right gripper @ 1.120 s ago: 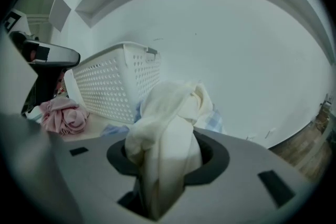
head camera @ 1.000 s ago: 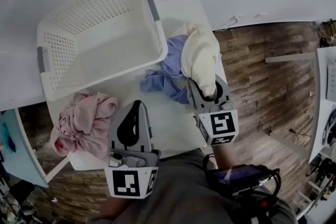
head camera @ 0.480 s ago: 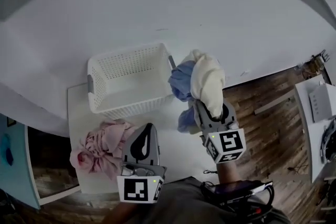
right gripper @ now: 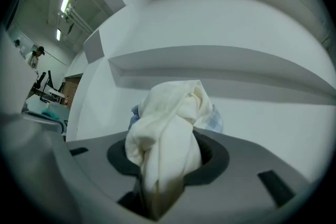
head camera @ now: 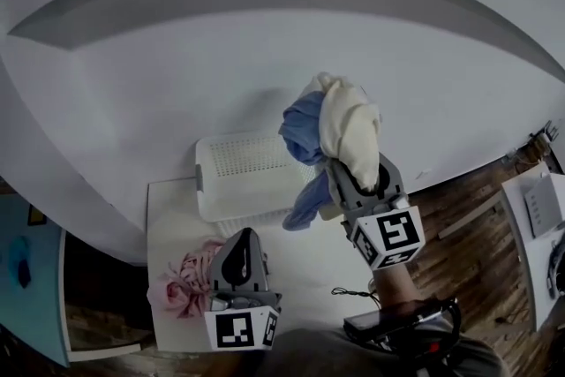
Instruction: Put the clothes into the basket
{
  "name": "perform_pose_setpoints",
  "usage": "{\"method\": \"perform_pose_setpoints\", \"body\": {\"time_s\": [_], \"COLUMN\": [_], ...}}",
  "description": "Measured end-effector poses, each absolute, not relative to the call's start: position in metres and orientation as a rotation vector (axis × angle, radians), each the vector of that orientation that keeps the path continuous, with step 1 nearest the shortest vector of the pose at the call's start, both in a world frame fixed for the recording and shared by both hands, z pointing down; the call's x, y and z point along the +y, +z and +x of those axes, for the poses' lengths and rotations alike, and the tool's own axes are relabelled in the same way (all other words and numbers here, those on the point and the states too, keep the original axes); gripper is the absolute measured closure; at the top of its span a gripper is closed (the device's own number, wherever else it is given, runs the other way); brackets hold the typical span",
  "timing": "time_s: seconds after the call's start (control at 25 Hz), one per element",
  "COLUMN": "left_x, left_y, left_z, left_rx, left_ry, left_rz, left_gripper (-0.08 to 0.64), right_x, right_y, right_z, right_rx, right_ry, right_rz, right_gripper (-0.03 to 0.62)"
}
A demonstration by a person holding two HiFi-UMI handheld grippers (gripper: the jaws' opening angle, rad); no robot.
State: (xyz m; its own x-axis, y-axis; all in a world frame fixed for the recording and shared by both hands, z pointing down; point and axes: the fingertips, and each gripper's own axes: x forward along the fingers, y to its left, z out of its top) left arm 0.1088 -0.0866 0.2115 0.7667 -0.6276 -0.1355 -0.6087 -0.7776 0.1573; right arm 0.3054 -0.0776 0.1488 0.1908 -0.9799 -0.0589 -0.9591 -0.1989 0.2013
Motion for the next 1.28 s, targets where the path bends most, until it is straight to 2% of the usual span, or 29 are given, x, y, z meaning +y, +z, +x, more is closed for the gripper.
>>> {"method": "perform_pose_setpoints", "body": {"time_s": [0.16,0.32,0.72,0.8,0.92,0.96,1.28], "left_x": [-0.111,-0.136,-0.174,-0.179,-0.186,-0.188,-0.191], "left_y": [0.218,0.236,0.282,0.285,0.293,0.298,0.307], "left_z": [0.086,0.062,0.094,0.107,0.118,0.118,0.117], "left_rx": [-1.067,-1.113,-1.121,-1.119,-1.122,-1.123,-1.132], "left_ry": [-0.285,-0.269,-0.062,-0.049,-0.03,-0.02,0.004], "left_rz": [2.817,2.772,2.67,2.661,2.645,2.638,2.613], "left_gripper": [0.552,0.552,0.552,0.552,0.552,0.552,0.552], "right_x": [-0.108,-0.144,-0.2,-0.207,-0.216,-0.218,-0.221], "right_y": [0.131,0.149,0.258,0.272,0.287,0.288,0.288], "right_z": [0.285,0.26,0.289,0.299,0.304,0.303,0.301], "right_rx": [-1.957,-1.988,-2.03,-2.026,-2.042,-2.05,-2.074], "right_ry": [-0.372,-0.348,0.067,0.118,0.156,0.158,0.143], "right_rz": [2.307,2.251,2.082,2.019,1.933,1.925,1.936], "right_gripper": [0.416,0.414,0.389,0.355,0.261,0.256,0.288]}}
